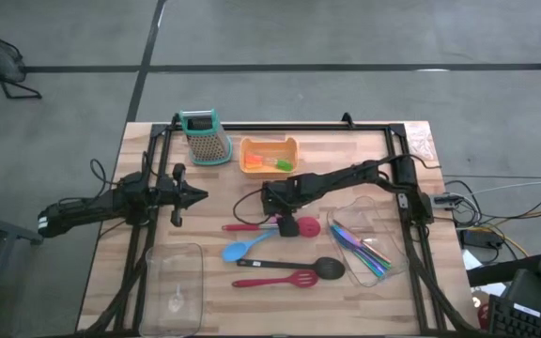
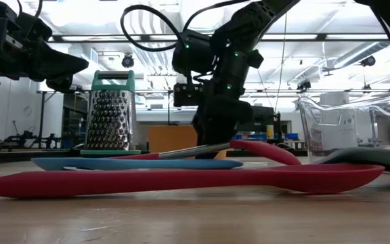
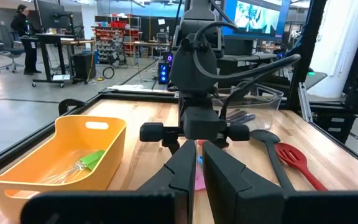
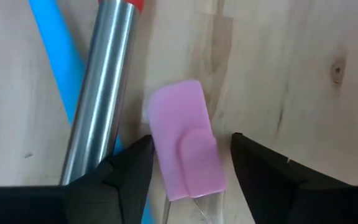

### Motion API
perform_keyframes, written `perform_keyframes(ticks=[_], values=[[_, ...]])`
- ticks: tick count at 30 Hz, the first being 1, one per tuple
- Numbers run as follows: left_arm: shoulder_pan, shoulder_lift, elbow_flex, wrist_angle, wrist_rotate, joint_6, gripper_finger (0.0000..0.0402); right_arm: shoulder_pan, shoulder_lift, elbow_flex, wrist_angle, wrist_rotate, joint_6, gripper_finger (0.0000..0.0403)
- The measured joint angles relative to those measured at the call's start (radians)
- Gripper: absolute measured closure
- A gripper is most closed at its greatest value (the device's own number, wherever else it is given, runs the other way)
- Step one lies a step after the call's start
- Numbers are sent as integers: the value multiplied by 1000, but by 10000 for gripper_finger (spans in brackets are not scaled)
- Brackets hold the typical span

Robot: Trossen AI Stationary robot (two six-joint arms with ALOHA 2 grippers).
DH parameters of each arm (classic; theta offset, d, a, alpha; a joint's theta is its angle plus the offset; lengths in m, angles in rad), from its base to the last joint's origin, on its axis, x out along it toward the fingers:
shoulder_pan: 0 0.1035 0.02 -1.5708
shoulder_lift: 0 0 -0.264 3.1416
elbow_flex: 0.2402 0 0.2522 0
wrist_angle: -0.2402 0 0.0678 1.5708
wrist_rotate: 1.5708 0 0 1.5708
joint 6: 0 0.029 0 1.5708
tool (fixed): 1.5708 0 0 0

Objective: Pick & Place Kitchen Items
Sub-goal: Put the pink spatula into the yellow bin

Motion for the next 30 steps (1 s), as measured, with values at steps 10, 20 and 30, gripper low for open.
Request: perform_keyframes(ticks=[10,20,30], values=[[0,0,0,0,0,0,367,-11,1,2,11,41,16,271],[0,0,0,0,0,0,367,-15,-2,12,22,52,2,383],[0,0,0,0,0,0,367,-15,-39,5,-20,51,8,395]])
